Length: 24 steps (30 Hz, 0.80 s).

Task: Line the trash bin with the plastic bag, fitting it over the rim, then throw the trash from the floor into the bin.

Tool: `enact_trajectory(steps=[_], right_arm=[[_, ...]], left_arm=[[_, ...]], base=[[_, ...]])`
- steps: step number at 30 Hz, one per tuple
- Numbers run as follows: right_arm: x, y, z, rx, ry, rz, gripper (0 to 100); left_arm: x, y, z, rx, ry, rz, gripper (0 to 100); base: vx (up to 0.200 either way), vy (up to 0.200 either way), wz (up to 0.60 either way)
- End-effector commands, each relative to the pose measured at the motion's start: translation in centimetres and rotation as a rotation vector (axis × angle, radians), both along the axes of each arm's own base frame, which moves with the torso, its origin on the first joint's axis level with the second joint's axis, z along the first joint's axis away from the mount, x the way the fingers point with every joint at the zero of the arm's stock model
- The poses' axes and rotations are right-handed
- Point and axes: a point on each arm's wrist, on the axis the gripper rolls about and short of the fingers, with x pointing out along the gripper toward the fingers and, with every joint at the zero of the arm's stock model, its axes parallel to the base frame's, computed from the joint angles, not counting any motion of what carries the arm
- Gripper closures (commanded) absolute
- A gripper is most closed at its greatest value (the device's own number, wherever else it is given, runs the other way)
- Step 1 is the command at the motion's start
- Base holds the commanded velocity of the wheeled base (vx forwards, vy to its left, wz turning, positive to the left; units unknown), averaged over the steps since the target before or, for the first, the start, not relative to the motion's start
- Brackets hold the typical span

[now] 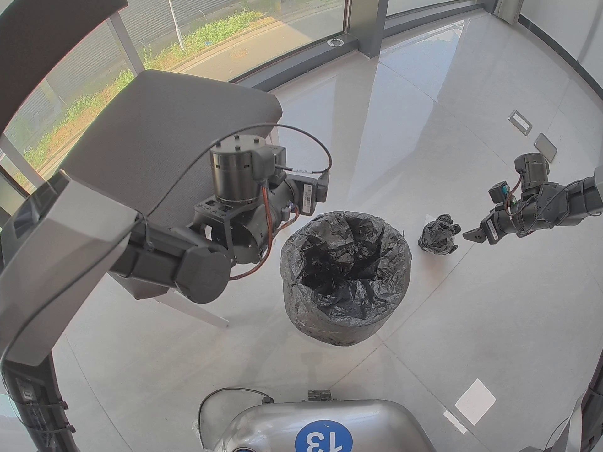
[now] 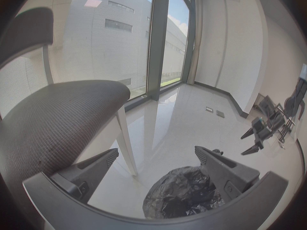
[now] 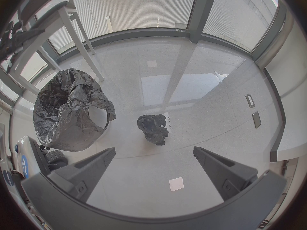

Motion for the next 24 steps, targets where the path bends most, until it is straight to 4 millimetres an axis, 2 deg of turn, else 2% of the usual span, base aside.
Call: enact_trajectory(steps=[1, 6, 11, 12, 16, 22, 24], right_arm=[[-0.2, -0.3, 0.5, -0.006, -0.012, -0.002, 0], [-0.3, -0.4, 0.9, -0.008, -0.023, -0.006, 0], [-0.2, -0.4, 0.5, -0.006, -0.014, -0.005, 0], [0.0, -0.4, 0.5, -0.006, -0.015, -0.005, 0], [0.8, -0.5, -0.2, -0.006, -0.009, -0.006, 0], [2.7, -0.5, -1.7, -0.004, -0.006, -0.001, 0], [3.9, -0.5, -2.9, -0.004, 0.000, -0.001, 0]], left_arm=[[0.9, -0.5, -2.9, 0.033, 0.050, 0.005, 0], [1.2, 0.2, -3.7, 0.031, 0.052, 0.019, 0], [-0.6, -0.5, -2.7, 0.010, 0.022, -0.021, 0], [-2.1, -1.2, -1.6, -0.022, 0.010, -0.068, 0], [-5.0, -2.0, 0.5, -0.092, 0.001, -0.171, 0], [-5.7, -1.2, 3.3, -0.150, -0.066, -0.179, 0], [-5.8, -0.5, 4.4, -0.168, -0.093, -0.187, 0]], base=[[0.000, 0.000, 0.00], [0.000, 0.000, 0.00], [0.000, 0.000, 0.00], [0.000, 0.000, 0.00], [0.000, 0.000, 0.00], [0.000, 0.000, 0.00], [0.000, 0.000, 0.00]])
